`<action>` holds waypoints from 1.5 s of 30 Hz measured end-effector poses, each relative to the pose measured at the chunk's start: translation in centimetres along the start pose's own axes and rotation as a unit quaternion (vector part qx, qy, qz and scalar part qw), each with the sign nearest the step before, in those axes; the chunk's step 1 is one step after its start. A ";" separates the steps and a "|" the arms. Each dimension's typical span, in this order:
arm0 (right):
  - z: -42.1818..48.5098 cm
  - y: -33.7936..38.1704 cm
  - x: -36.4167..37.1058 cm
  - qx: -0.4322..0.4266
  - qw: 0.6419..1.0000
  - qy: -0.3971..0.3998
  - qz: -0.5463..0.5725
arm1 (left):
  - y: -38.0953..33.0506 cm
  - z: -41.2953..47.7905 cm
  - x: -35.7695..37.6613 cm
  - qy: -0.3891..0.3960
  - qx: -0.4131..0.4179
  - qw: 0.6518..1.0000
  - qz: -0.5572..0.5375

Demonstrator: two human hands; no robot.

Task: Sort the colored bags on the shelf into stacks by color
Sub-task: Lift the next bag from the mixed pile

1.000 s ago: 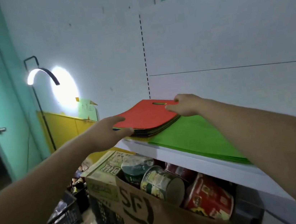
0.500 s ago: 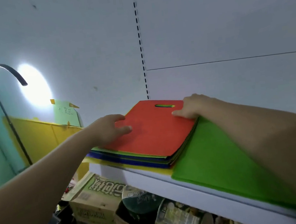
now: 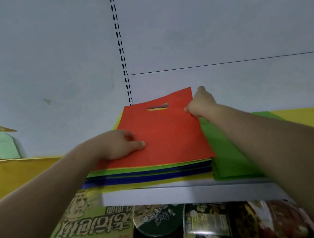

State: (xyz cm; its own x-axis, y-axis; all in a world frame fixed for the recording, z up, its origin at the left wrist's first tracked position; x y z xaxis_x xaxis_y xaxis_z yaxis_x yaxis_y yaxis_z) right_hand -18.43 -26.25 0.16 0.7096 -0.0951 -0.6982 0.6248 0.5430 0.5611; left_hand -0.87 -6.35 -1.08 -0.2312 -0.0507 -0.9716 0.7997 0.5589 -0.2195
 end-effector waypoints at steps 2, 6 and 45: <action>-0.3 0.0 -0.6 0.002 1.000 -0.020 0.020 | 0.0 0.1 0.0 0.000 0.010 1.000 -0.001; -0.3 0.0 -1.1 -0.032 0.994 -0.046 0.098 | 0.6 0.2 -0.1 -0.003 0.012 1.000 -0.026; -25.8 -12.7 -36.1 0.042 0.912 -0.380 0.148 | -26.6 -17.0 4.3 0.002 0.301 0.828 -0.472</action>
State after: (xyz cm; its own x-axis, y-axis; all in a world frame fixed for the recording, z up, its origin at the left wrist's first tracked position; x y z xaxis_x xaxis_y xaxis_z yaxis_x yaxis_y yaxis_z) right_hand -60.38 -8.16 6.81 0.8524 -0.5226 -0.0182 0.3685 0.5755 0.7301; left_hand -32.58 -7.39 2.05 -0.9120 -0.2271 -0.3416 0.3928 -0.2438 -0.8867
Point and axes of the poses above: each hand's wrist, its own z-axis towards the middle knuckle, its own x-axis out of the palm, y = z × x, the point moved 1 cm from there along z, towards the middle knuckle, and after that the axes turned 15 degrees about -x, right-handed, at the moved point
